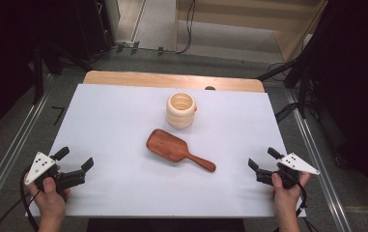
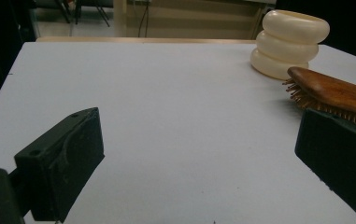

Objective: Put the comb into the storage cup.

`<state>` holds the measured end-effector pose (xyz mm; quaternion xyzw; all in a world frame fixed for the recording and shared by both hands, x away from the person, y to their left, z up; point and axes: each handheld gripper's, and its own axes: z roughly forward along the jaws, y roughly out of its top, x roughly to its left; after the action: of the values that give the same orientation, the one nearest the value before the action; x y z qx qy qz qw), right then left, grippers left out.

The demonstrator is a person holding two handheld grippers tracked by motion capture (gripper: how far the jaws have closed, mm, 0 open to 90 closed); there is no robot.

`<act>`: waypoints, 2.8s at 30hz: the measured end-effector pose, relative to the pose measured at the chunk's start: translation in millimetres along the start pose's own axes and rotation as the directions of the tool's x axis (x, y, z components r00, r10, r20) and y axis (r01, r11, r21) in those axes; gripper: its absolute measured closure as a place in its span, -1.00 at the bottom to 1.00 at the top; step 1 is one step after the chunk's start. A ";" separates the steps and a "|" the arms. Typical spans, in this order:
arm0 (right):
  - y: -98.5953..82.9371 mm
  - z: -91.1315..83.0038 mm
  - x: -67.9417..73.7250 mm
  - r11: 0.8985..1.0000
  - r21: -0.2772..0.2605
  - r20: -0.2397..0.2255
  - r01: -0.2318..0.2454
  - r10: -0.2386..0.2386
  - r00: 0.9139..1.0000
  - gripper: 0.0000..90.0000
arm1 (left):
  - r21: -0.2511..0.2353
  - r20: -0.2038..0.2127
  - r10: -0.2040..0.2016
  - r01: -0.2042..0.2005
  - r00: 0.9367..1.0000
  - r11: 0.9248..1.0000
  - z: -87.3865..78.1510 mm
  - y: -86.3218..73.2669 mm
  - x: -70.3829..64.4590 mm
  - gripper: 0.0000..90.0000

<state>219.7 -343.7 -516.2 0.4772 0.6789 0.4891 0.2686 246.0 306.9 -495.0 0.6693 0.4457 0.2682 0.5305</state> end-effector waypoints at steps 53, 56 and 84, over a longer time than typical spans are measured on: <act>119.2 99.4 111.4 0.766 0.404 -0.437 0.500 -0.319 0.841 -0.70 | 0.017 -0.005 0.039 -0.038 0.999 0.999 -0.1 -0.7 -5.6 -0.97; 117.8 107.6 117.2 0.734 0.432 -0.455 0.524 -0.325 0.829 -0.70 | 0.016 -0.005 0.038 -0.038 0.999 0.999 -0.2 -0.6 -5.4 -0.97; 99.2 168.8 152.8 0.499 0.652 -0.498 0.571 -0.287 0.819 0.09 | 0.025 0.001 0.054 -0.054 0.999 0.998 0.8 -0.5 -6.6 -0.97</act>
<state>337.2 -129.2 -473.0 0.2700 0.9530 0.1332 0.0338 243.5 300.7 -495.0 0.6877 0.4307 0.2767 0.5148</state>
